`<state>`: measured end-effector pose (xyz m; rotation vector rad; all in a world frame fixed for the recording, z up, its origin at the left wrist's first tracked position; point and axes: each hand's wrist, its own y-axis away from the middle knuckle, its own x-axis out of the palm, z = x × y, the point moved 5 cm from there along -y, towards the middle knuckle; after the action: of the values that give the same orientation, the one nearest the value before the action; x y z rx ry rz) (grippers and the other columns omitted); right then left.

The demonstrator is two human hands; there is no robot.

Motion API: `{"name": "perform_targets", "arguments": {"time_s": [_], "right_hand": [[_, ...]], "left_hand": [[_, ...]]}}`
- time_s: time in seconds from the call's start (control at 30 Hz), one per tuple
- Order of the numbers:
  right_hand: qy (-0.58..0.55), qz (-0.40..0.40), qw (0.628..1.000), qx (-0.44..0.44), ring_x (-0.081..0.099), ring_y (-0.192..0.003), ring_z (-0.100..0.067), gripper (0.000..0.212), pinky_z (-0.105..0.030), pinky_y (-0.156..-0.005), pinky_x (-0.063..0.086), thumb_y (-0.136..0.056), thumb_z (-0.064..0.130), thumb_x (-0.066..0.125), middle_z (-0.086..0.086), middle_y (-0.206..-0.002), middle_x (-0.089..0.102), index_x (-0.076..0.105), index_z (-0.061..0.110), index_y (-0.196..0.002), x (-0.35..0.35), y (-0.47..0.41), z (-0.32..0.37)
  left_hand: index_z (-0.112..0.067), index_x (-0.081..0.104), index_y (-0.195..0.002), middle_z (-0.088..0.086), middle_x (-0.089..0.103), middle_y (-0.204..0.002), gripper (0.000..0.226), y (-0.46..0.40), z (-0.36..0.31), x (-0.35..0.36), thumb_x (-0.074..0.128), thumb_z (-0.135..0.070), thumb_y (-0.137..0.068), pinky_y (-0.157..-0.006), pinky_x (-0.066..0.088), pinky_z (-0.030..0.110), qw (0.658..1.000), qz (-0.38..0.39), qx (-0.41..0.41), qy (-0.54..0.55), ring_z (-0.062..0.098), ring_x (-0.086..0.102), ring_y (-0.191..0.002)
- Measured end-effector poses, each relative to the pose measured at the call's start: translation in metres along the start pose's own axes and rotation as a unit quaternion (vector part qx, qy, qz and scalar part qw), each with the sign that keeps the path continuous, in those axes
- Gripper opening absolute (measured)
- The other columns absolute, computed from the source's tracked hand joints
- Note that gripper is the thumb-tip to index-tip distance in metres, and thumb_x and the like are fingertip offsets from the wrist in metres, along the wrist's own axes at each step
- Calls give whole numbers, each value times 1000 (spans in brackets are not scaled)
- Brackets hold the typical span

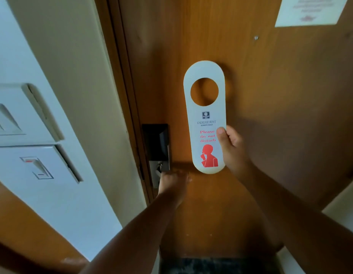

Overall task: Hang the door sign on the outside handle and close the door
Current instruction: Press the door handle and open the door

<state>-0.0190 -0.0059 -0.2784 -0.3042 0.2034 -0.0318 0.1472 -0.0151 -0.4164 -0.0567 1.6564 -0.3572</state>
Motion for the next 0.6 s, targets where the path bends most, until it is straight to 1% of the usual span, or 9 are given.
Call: {"name": "perform_targets", "arguments": {"time_s": [0.07, 0.13, 0.2, 0.3, 0.33, 0.4, 0.47, 0.53, 0.6], "right_hand": [[8, -10, 1000, 1, 70, -97, -15, 10, -26, -79, 57, -95, 40, 51, 13, -111, 68, 57, 37, -102, 3, 5, -4], [14, -20, 1000, 3, 70, -95, -17, 19, -27, -78, 57, -90, 47, 50, 8, -115, 69, 56, 34, -104, 7, 13, -6], [18, -30, 999, 4, 70, -94, -18, 29, -29, -77, 58, -86, 49, 47, 5, -116, 68, 56, 31, -107, 7, 23, -9], [19, -46, 999, 7, 72, -92, -18, 34, -30, -75, 59, -88, 47, 48, 3, -116, 69, 56, 24, -112, 7, 45, -10], [21, -49, 999, 10, 72, -90, -16, 31, -27, -72, 59, -91, 45, 49, 5, -114, 69, 56, 23, -113, 5, 51, -10], [15, -59, 998, 18, 73, -82, -7, 25, -17, -64, 57, -96, 38, 48, 8, -107, 68, 55, 21, -113, 2, 68, -6], [-1, -72, 997, 29, 72, -75, -2, 23, -14, -59, 56, -98, 30, 46, 6, -104, 68, 55, 17, -114, -1, 85, 1], [-8, -79, 996, 31, 71, -72, 1, 22, -13, -57, 55, -99, 24, 45, 4, -102, 68, 55, 12, -114, -5, 103, 10], [-10, -84, 996, 35, 70, -69, 4, 21, -11, -54, 53, -100, 21, 44, 3, -102, 67, 55, 10, -114, -10, 123, 17]], "left_hand": [[-19, 67, -105, 2, 74, -106, 19, -1, 2, 16, 63, -33, -93, -91, 55, 40, 999, 22, 18, -43, 19, 70, -96], [-17, 65, -113, 5, 72, -111, 24, -2, 3, 24, 62, -32, -94, -91, 54, 41, 995, 37, 36, -90, 23, 69, -101], [-17, 65, -113, 4, 72, -110, 25, -4, 5, 27, 58, -34, -96, -90, 53, 40, 993, 37, 39, -105, 24, 69, -100], [-19, 67, -110, 3, 72, -106, 25, 3, 4, 28, 55, -37, -97, -91, 51, 39, 994, 40, 26, -102, 23, 68, -98], [-19, 66, -110, 3, 72, -107, 25, 6, 4, 28, 54, -37, -97, -92, 49, 39, 994, 36, 22, -101, 22, 67, -100], [-21, 67, -111, 3, 71, -108, 23, 15, -1, 22, 53, -35, -98, -92, 48, 38, 996, 21, 18, -85, 22, 66, -101], [-21, 68, -106, 4, 73, -103, 22, 26, -7, 9, 51, -33, -99, -89, 50, 38, 999, -6, 8, -46, 20, 68, -92], [-21, 69, -97, 3, 74, -92, 30, 38, -13, -6, 45, -37, -100, -84, 51, 37, 999, -41, -21, -14, 18, 69, -80], [-22, 71, -95, 1, 74, -89, 34, 52, -19, -13, 44, -43, -99, -84, 50, 36, 997, -65, -32, 4, 17, 69, -77]]}}
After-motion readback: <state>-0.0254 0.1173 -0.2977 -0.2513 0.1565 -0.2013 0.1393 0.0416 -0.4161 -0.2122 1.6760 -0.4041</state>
